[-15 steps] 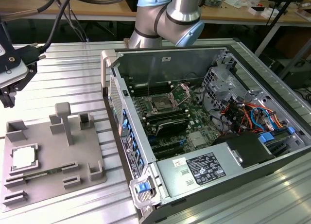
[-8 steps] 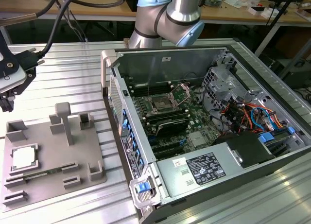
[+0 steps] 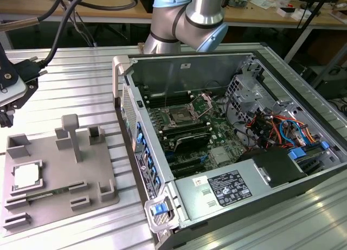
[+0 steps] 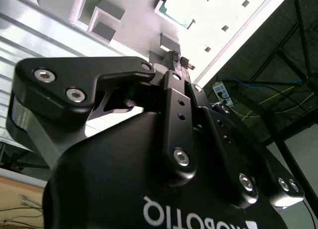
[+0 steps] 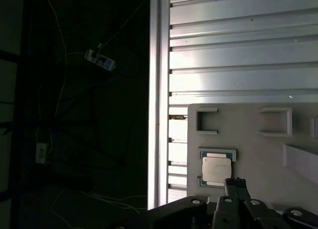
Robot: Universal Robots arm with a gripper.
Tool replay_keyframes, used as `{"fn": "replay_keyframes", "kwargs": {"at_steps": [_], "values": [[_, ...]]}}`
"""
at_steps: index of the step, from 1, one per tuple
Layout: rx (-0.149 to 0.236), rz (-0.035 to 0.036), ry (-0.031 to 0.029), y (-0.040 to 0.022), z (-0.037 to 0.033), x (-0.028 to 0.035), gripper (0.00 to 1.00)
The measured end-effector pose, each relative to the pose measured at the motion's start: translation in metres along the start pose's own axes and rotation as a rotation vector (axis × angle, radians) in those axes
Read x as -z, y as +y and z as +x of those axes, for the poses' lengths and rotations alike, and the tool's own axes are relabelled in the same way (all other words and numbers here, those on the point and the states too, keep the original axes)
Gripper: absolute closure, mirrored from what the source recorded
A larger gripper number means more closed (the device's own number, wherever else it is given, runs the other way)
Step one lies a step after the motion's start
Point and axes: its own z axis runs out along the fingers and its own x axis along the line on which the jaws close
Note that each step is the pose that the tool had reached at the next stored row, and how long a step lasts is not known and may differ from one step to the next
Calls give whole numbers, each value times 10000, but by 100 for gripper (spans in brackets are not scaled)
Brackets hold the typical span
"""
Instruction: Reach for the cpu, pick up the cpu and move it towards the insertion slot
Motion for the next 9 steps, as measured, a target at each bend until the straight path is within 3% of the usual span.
{"fn": "replay_keyframes", "kwargs": {"at_steps": [9], "values": [[0, 0, 0, -2, 1, 0, 89]]}}
